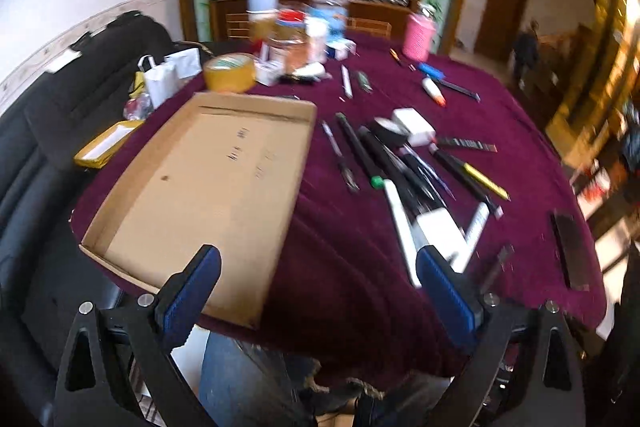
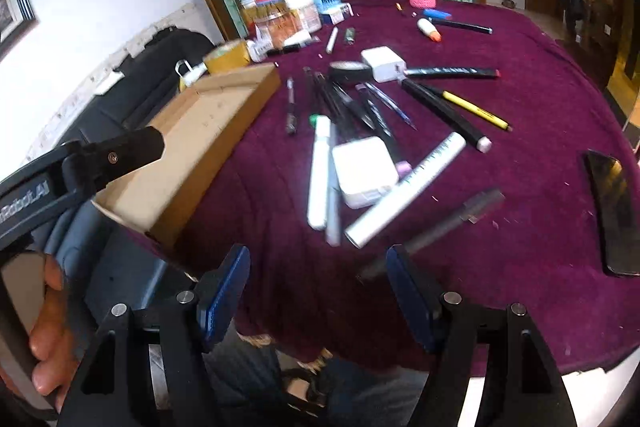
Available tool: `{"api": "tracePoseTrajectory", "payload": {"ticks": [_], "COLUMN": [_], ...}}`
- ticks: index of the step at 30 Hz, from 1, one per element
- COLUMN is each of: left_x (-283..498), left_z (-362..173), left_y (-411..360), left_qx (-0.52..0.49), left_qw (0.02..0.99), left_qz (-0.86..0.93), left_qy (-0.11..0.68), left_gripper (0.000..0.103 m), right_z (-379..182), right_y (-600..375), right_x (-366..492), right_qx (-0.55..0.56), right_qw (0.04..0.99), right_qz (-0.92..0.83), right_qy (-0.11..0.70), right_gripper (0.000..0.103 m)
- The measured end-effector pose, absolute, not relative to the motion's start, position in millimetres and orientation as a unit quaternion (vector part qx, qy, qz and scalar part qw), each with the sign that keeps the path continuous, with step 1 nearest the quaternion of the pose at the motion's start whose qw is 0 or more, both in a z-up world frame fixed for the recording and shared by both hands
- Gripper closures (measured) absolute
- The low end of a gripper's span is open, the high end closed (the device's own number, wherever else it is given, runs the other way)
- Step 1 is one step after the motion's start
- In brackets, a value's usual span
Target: Organize rigid objects
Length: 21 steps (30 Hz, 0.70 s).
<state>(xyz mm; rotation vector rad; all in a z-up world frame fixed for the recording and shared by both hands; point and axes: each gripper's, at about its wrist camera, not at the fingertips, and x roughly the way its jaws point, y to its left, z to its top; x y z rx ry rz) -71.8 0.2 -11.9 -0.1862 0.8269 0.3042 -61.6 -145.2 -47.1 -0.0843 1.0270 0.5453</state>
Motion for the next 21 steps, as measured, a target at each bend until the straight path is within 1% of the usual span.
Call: {"api": "tracePoseTrajectory", "payload": {"ticks": [4, 10, 14, 19, 21], "left_x": [-80.3, -83.4, -84.9, -85.9, -85.2], "left_z": [-9.3, -6.5, -8.6, -8.6, -9.9], "left_y": [-15.1, -19.2, -19.5, -18.2, -17.6], "left_qx": [-0.083, -0.077, -0.078, -0.073, -0.075], "left_qw": [0.902, 0.899, 0.898, 0.897, 0.895], "left_qz": [0.132, 0.121, 0.122, 0.125, 0.124], "left_qy": [0.404, 0.413, 0.416, 0.418, 0.422], "left_gripper": [0.005, 0.005, 0.005, 0.005, 0.005], "right_z": [-50.4, -48.1, -44.9, -41.4, -40.2], "right_y": [-154.5, -162.0, -158.7, -161.7, -167.8], "right_x": [-67.9, -76.2, -82.4, -78.3, -74.3], "right_qx": [-0.063, -0.046, -0.057, -0.043, -0.020], "right_qw": [0.829, 0.836, 0.836, 0.843, 0.849], "right_qz": [0.259, 0.271, 0.282, 0.272, 0.261], "right_qy": [0.491, 0.474, 0.468, 0.462, 0.459], "right_gripper": [0.027, 0.027, 0.027, 0.027, 0.027]}}
